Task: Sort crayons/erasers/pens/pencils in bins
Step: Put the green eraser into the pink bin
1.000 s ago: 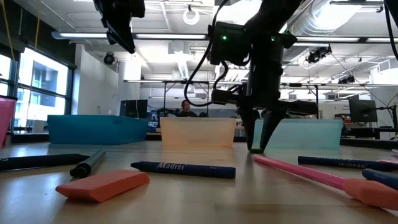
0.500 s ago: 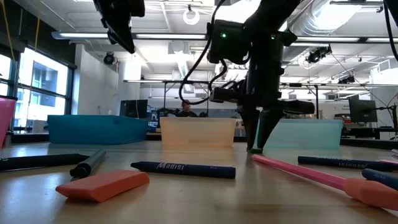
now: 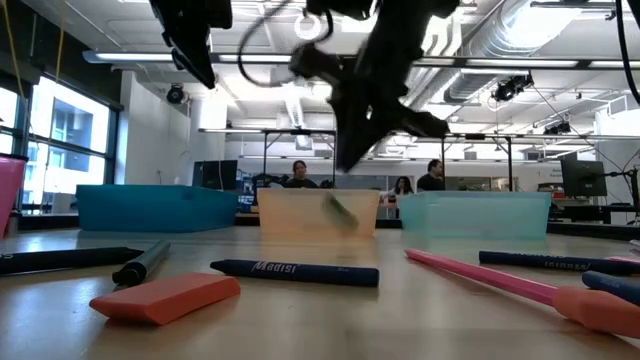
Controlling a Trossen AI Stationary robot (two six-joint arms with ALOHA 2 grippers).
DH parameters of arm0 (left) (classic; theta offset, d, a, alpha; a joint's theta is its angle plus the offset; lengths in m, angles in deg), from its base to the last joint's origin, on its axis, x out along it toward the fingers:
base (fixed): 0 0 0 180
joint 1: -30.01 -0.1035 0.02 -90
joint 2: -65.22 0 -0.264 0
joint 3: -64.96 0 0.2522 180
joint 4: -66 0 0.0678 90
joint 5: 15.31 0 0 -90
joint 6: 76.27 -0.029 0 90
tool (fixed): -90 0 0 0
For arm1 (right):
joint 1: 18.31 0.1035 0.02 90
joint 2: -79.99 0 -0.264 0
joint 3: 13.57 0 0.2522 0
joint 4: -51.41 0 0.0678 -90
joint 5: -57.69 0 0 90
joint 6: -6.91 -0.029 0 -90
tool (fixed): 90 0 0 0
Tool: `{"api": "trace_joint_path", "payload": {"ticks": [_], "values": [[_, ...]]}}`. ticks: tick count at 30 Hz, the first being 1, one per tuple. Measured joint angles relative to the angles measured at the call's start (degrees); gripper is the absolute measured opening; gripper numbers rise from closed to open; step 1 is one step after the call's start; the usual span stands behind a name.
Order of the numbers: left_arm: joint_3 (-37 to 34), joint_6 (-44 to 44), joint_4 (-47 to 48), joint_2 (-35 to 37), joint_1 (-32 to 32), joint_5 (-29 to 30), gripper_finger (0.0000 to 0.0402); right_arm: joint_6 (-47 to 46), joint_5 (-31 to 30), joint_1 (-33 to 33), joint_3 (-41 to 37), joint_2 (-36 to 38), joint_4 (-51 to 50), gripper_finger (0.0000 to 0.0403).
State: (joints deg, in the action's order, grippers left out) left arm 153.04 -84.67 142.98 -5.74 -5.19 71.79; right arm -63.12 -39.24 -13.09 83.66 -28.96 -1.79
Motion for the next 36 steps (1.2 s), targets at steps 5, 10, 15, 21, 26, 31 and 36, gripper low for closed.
{"api": "trace_joint_path", "payload": {"ticks": [5, 10, 15, 21, 26, 31, 36], "values": [[0.00, 5.88, 0.47, -0.02, -0.15, 2.42, 0.0178, 4.88, -1.84, -0.12, 4.40, 0.10, -0.32, 0.0015], [0.00, 6.71, 3.62, -0.02, -0.17, 1.16, 0.0202, 7.28, -1.70, -0.58, 5.41, 0.17, -2.44, 0.0007], [0.00, 6.71, 3.89, -0.02, -0.17, 1.18, 0.0215, 7.79, 1.40, -0.70, 5.43, 0.17, -2.35, 0.0041], [0.00, 6.71, 3.87, -0.02, -0.17, 0.55, 0.0216, 1.57, 1.49, -0.31, 5.43, 0.17, -0.95, 0.0118], [0.00, 6.58, 5.74, -0.02, -0.13, 0.55, 0.0207, 2.86, 1.88, -0.29, 9.21, 0.32, 1.20, 0.0141], [0.00, 4.10, 9.52, -0.02, -0.13, 0.55, 0.0200, 8.23, -1.82, -0.26, 18.73, 0.44, -0.22, 0.0133], [0.00, 3.69, 9.88, -0.02, -0.13, 0.77, 0.0200, 10.53, -6.75, -0.27, 25.60, 0.60, -6.94, 0.0124]]}}
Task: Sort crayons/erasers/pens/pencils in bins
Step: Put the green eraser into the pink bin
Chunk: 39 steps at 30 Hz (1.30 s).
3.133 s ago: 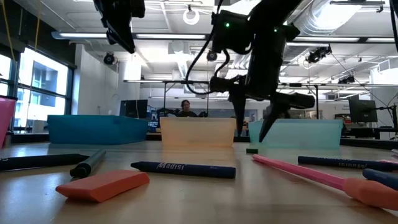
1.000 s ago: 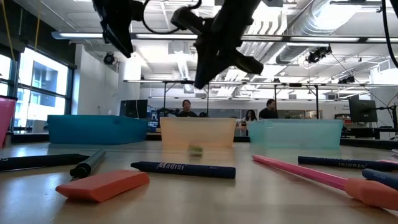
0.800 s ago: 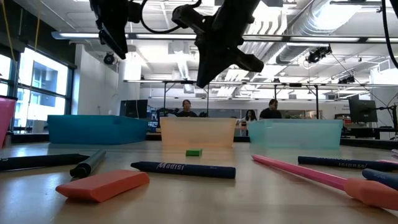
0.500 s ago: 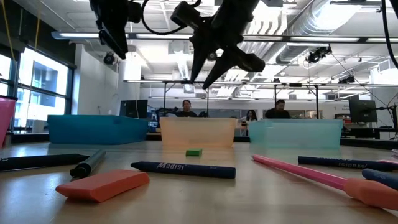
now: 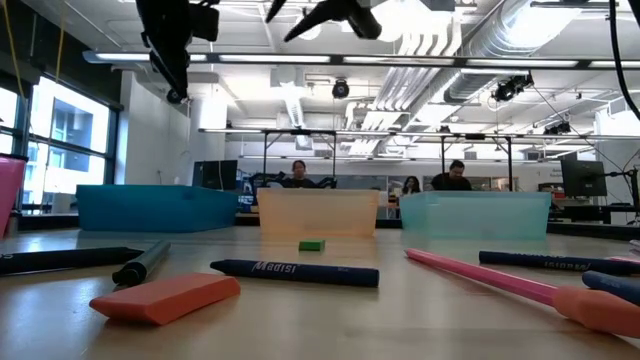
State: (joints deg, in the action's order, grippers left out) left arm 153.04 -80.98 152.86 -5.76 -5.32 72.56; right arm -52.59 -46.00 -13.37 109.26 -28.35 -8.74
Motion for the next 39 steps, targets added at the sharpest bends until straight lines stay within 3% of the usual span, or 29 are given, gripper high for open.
{"api": "trace_joint_path", "payload": {"ticks": [3, 7, 16, 39], "values": [[0.00, -0.02, 0.07, 0.00, 0.00, 0.86, 0.0200, -2.19, 0.28, -0.01, 1.03, -0.32, -4.17, 0.0123], [0.00, -0.89, 0.28, 0.00, -0.41, 1.70, 0.0200, -4.84, 4.93, 0.00, 1.14, -2.57, -7.71, 0.0123], [0.00, -0.90, 0.39, 0.00, -1.11, 1.73, 0.0200, -11.34, 6.91, 0.46, 1.16, -8.79, -14.29, 0.0123], [0.00, -1.03, 0.35, 0.00, -1.14, 1.53, 0.0200, -21.82, 12.69, 1.08, 1.12, -20.72, -14.15, 0.0124]]}}
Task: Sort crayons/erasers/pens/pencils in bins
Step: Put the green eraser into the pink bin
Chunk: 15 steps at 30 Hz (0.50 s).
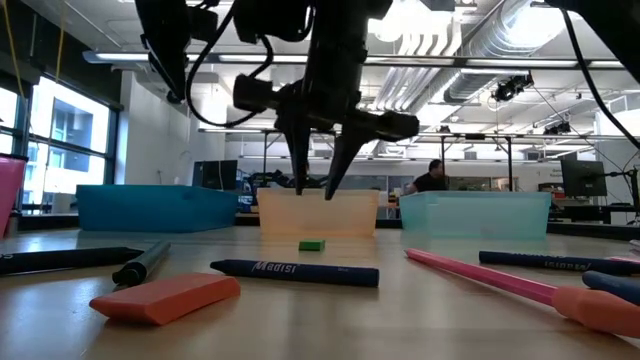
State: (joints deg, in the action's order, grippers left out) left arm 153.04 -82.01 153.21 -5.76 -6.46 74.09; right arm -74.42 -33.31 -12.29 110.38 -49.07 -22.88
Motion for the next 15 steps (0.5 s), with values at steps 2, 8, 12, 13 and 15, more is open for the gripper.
{"api": "trace_joint_path", "payload": {"ticks": [2, 8, 12, 13, 15], "values": [[0.00, 0.02, -0.02, 0.00, 0.00, 0.00, 0.0200, -0.25, -0.21, -0.02, -0.11, -0.13, 0.24, 0.0124], [0.00, 0.13, -0.04, 0.00, 0.02, -0.02, 0.0200, -0.31, 1.01, 0.00, -2.95, -0.30, 5.34, 0.0124], [0.00, 0.13, -0.04, 0.00, 0.02, -0.22, 0.0200, -1.23, 2.67, 0.13, -4.74, -0.37, 6.34, 0.0124], [0.00, 0.13, -0.04, 0.00, 0.04, -0.24, 0.0200, -1.99, 2.71, 0.13, -5.11, -0.37, 6.50, 0.0124], [0.00, 0.13, -0.04, 0.00, 0.02, -0.24, 0.0200, -2.91, 2.72, 0.13, -5.31, -0.39, 5.51, 0.0124]]}}
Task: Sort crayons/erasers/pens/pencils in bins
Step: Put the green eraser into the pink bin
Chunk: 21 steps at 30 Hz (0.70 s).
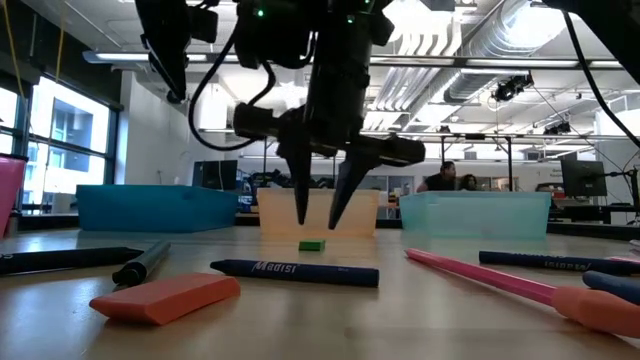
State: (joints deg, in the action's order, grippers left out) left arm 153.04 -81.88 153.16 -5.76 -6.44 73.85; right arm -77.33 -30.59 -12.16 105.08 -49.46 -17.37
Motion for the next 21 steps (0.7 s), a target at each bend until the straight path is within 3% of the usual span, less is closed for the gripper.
{"api": "trace_joint_path", "payload": {"ticks": [21], "values": [[0.00, -0.13, -0.24, 0.00, 0.02, 0.00, 0.0200, -3.66, -1.45, -0.02, -0.88, -1.27, 2.51, 0.0124]]}}
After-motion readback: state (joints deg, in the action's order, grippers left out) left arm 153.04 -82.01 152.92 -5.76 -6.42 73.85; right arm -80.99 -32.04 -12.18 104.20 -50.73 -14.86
